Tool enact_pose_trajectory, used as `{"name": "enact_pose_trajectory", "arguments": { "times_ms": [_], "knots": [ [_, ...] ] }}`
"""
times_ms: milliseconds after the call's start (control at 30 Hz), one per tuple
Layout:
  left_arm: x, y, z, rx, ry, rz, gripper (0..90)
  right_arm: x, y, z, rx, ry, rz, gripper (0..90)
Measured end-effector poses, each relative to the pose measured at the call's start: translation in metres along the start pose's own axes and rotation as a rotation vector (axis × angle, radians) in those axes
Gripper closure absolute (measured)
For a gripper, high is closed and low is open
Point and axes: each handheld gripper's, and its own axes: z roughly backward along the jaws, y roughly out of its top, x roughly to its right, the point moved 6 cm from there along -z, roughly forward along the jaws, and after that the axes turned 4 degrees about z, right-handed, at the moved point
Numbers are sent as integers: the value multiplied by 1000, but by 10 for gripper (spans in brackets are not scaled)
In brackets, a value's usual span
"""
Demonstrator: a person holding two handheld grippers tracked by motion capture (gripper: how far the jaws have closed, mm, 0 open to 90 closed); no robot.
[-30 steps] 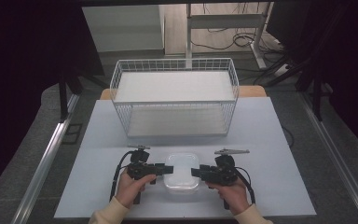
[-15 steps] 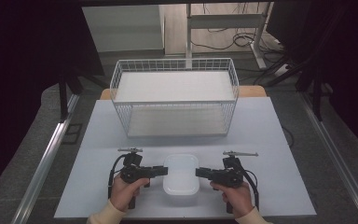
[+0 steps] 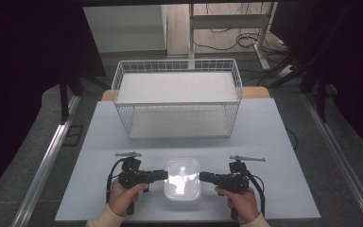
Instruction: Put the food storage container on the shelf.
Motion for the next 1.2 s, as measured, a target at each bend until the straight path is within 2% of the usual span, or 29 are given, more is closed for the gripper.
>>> {"name": "enact_pose_trajectory", "arguments": {
  "times_ms": [267,567,967,1200],
  "knots": [
    [1,0,3,6,2,-10,782,-4,0,1,8,-1,26,807],
    [3,1,7,17,14,-31,788,-9,0,1,9,-18,97,808],
    [14,4,14,47,12,-82,791,-17,7,7,37,-14,172,808],
    [22,12,21,77,15,-119,796,-21,14,11,50,-7,190,807]
  ]
}}
